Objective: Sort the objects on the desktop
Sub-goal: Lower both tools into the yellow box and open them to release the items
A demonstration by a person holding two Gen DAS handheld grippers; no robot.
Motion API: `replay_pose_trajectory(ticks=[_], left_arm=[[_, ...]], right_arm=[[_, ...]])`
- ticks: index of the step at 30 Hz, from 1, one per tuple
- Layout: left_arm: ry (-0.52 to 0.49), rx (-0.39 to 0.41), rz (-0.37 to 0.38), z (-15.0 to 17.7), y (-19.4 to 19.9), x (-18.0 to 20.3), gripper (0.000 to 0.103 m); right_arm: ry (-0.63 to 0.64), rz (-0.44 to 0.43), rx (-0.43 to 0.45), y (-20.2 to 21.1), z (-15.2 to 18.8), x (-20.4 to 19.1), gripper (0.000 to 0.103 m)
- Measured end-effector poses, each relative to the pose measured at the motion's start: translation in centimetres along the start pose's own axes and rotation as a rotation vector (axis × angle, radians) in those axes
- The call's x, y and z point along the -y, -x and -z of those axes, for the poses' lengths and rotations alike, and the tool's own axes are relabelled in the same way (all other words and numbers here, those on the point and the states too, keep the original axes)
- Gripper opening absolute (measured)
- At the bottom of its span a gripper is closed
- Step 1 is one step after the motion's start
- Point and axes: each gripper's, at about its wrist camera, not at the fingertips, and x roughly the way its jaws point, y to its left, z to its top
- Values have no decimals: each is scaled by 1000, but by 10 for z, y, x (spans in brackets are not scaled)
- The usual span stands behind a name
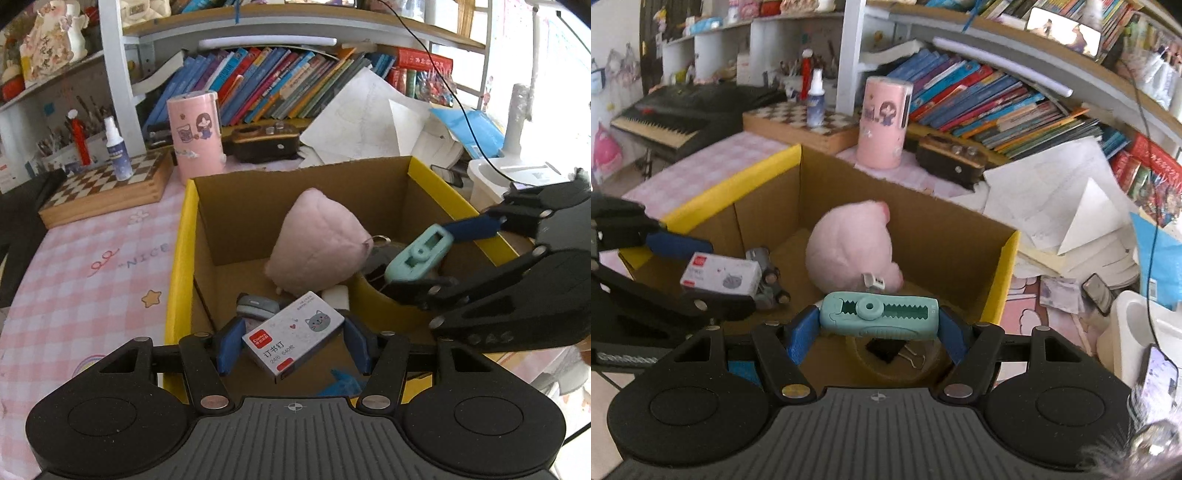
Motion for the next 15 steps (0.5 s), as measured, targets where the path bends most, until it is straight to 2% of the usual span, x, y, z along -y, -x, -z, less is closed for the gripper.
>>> replay_pose_trajectory(ticks=[15], left_arm=[[-6, -22, 10, -2, -2, -1, 60]], right_arm=[[49, -40, -52, -16, -2, 0, 67]])
